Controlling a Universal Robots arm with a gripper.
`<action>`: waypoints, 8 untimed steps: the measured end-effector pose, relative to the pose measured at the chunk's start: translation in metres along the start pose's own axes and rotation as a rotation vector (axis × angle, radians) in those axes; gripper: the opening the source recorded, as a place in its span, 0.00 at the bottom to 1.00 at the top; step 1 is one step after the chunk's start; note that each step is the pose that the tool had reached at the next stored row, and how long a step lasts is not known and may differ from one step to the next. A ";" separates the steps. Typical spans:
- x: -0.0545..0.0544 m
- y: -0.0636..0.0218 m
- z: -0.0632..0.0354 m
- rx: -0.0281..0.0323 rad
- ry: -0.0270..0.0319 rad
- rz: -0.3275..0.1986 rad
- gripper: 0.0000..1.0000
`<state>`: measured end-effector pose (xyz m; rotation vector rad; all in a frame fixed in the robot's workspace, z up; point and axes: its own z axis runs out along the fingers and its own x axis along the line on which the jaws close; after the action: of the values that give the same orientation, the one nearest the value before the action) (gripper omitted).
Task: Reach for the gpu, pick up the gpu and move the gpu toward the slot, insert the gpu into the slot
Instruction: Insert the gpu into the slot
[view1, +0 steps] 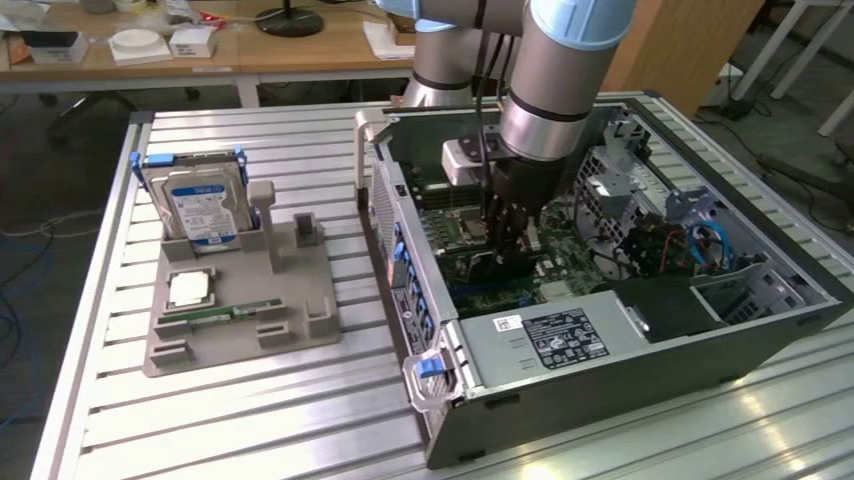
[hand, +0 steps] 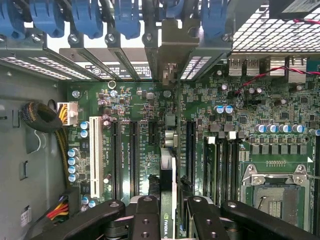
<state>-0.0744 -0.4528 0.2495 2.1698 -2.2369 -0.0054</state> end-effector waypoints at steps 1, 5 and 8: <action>0.000 0.0000 0.0002 -0.0001 0.0001 0.000 0.26; 0.000 0.0000 0.0008 -0.0001 0.0001 0.000 0.26; 0.000 0.0000 0.0012 -0.0001 0.0001 0.000 0.26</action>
<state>-0.0744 -0.4528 0.2483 2.1697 -2.2368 -0.0053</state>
